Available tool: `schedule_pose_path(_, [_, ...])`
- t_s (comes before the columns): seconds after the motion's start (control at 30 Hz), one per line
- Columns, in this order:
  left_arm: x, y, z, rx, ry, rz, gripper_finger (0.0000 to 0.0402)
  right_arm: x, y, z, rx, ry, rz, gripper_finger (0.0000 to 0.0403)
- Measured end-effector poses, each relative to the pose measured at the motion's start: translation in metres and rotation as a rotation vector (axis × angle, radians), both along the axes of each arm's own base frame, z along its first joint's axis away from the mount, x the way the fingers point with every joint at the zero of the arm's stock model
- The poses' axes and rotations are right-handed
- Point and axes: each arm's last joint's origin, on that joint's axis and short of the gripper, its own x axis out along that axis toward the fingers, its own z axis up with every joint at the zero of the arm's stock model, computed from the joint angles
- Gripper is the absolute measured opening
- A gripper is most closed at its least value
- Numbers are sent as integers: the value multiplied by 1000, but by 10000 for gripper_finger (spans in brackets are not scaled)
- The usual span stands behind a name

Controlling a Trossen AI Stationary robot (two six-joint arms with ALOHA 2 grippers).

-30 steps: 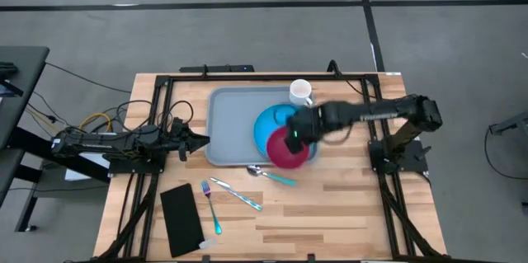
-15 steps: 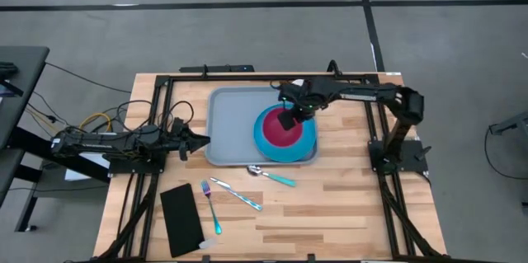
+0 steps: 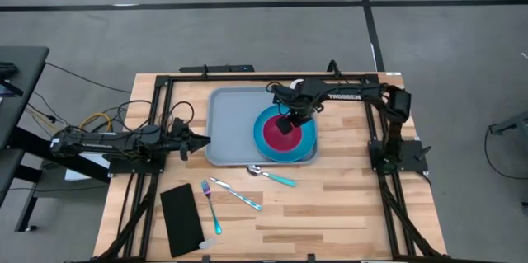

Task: Set up tray
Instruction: Put the red bowl on the blue plate on the gray serving tray

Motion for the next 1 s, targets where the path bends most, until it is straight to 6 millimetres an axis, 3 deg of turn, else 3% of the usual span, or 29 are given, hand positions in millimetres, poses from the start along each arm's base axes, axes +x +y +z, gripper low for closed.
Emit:
schedule_pose_path(0.27, [0, 0, 0, 6, 1, 0, 96, -7, -6, -1, -38, 62, -21, 40])
schedule_pose_path(0.63, [0, 0, 0, 11, 1, -1, 96, -9, -8, 1, -27, 58, -25, 16])
schedule_pose_path(1.0, [0, 0, 0, 11, 1, 0, 95, -10, -6, -1, -26, 88, -25, 107])
